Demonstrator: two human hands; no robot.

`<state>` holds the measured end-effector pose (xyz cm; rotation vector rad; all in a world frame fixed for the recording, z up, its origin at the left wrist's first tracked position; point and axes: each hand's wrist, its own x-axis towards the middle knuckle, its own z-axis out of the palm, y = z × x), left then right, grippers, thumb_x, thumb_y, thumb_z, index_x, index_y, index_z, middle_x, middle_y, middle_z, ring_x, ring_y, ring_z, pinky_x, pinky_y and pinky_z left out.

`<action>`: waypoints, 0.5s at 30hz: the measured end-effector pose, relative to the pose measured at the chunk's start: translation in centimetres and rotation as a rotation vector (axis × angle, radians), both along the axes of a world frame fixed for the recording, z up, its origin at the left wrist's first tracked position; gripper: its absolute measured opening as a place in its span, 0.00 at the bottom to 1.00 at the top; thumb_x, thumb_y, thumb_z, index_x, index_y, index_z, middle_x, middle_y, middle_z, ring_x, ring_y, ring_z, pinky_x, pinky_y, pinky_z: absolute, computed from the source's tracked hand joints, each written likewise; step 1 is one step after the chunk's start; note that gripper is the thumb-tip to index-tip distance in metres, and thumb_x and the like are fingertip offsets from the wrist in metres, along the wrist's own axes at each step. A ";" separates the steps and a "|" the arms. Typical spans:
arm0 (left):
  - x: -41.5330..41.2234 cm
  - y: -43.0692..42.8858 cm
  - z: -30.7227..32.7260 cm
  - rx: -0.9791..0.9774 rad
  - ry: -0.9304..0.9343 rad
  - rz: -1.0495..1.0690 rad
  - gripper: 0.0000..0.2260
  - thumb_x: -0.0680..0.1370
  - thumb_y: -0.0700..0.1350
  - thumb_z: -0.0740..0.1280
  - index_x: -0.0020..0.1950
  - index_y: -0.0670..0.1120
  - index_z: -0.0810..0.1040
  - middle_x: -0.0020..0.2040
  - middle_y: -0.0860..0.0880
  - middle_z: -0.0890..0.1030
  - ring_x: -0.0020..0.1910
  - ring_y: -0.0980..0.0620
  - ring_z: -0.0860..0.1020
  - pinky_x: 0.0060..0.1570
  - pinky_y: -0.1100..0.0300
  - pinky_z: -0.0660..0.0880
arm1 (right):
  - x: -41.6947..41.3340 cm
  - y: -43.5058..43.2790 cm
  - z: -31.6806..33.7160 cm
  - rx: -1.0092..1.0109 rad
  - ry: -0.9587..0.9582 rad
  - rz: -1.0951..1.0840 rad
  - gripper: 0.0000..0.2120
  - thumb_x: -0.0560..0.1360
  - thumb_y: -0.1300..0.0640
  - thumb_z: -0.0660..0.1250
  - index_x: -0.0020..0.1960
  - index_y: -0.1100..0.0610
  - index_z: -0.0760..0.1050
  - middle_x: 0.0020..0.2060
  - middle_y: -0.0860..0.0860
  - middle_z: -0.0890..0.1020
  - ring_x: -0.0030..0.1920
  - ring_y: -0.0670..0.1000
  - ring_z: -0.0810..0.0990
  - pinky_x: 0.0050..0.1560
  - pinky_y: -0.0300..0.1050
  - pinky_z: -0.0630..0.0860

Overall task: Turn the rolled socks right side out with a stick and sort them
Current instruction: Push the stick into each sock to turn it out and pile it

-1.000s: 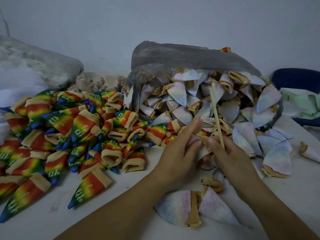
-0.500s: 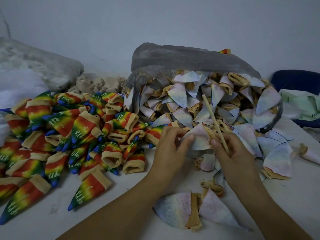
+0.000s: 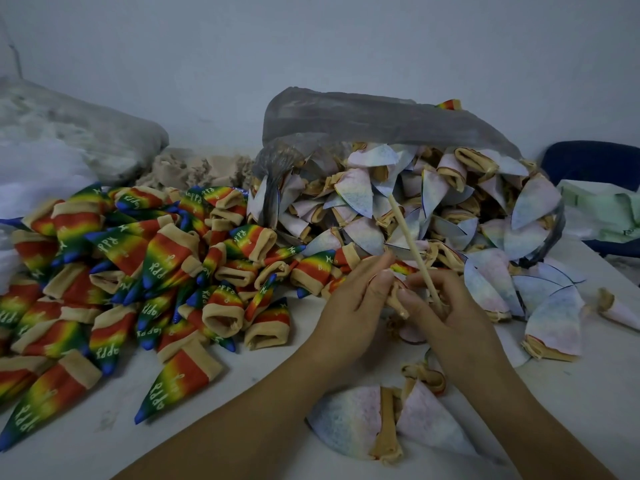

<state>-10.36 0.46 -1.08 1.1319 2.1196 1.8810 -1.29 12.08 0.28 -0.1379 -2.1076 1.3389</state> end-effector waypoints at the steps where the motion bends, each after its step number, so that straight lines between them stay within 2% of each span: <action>1: 0.1 0.0 0.1 -0.005 0.021 0.001 0.21 0.84 0.52 0.56 0.74 0.46 0.71 0.71 0.53 0.73 0.71 0.63 0.68 0.71 0.62 0.65 | 0.0 0.0 -0.1 0.018 -0.008 0.009 0.09 0.68 0.38 0.64 0.47 0.34 0.74 0.42 0.40 0.79 0.40 0.40 0.80 0.34 0.32 0.77; 3: 0.0 0.0 0.2 -0.012 0.041 0.005 0.20 0.83 0.51 0.57 0.73 0.45 0.72 0.73 0.53 0.71 0.72 0.62 0.67 0.73 0.60 0.64 | -0.1 0.1 -0.3 0.127 -0.001 -0.014 0.05 0.71 0.40 0.63 0.46 0.33 0.74 0.43 0.42 0.78 0.42 0.42 0.79 0.37 0.33 0.77; 4: 0.0 -0.1 0.3 -0.012 0.039 0.005 0.19 0.83 0.51 0.59 0.72 0.46 0.74 0.72 0.56 0.71 0.72 0.64 0.66 0.72 0.62 0.64 | -0.1 0.1 -0.4 0.194 0.014 -0.040 0.04 0.72 0.42 0.62 0.46 0.33 0.74 0.42 0.43 0.78 0.42 0.42 0.78 0.37 0.32 0.75; 6: 0.1 -0.2 0.4 -0.003 -0.001 0.004 0.18 0.81 0.51 0.63 0.71 0.51 0.74 0.68 0.69 0.70 0.68 0.73 0.65 0.67 0.73 0.64 | -0.2 0.3 -0.5 0.260 0.034 -0.097 0.05 0.74 0.43 0.59 0.45 0.35 0.73 0.39 0.44 0.77 0.41 0.42 0.76 0.38 0.37 0.72; 8: 0.2 -0.3 0.6 0.019 -0.079 0.012 0.17 0.79 0.52 0.68 0.68 0.59 0.74 0.63 0.72 0.71 0.66 0.74 0.67 0.63 0.75 0.66 | -0.2 0.4 -0.6 0.235 0.053 -0.135 0.05 0.74 0.43 0.58 0.44 0.35 0.72 0.39 0.44 0.78 0.41 0.42 0.76 0.38 0.40 0.71; 9: 0.1 -0.2 0.6 0.051 -0.137 0.003 0.16 0.77 0.52 0.69 0.64 0.61 0.75 0.62 0.69 0.74 0.64 0.71 0.71 0.61 0.72 0.70 | -0.3 0.4 -0.7 0.224 0.059 -0.143 0.05 0.73 0.42 0.58 0.44 0.35 0.72 0.39 0.44 0.78 0.41 0.41 0.76 0.39 0.39 0.71; 11: 0.2 -0.2 0.7 0.142 -0.262 -0.017 0.13 0.75 0.50 0.71 0.59 0.56 0.80 0.57 0.58 0.81 0.58 0.64 0.78 0.55 0.67 0.76 | -0.3 0.4 -0.7 0.217 0.064 -0.136 0.05 0.74 0.43 0.58 0.44 0.35 0.72 0.40 0.44 0.78 0.42 0.41 0.76 0.39 0.37 0.72; 15: 0.7 0.1 1.0 0.277 -0.382 -0.041 0.07 0.74 0.47 0.71 0.50 0.50 0.86 0.54 0.49 0.85 0.56 0.51 0.82 0.59 0.55 0.78 | -0.4 0.1 -0.5 0.238 0.062 -0.123 0.05 0.75 0.44 0.56 0.45 0.37 0.70 0.39 0.43 0.77 0.42 0.39 0.75 0.39 0.29 0.69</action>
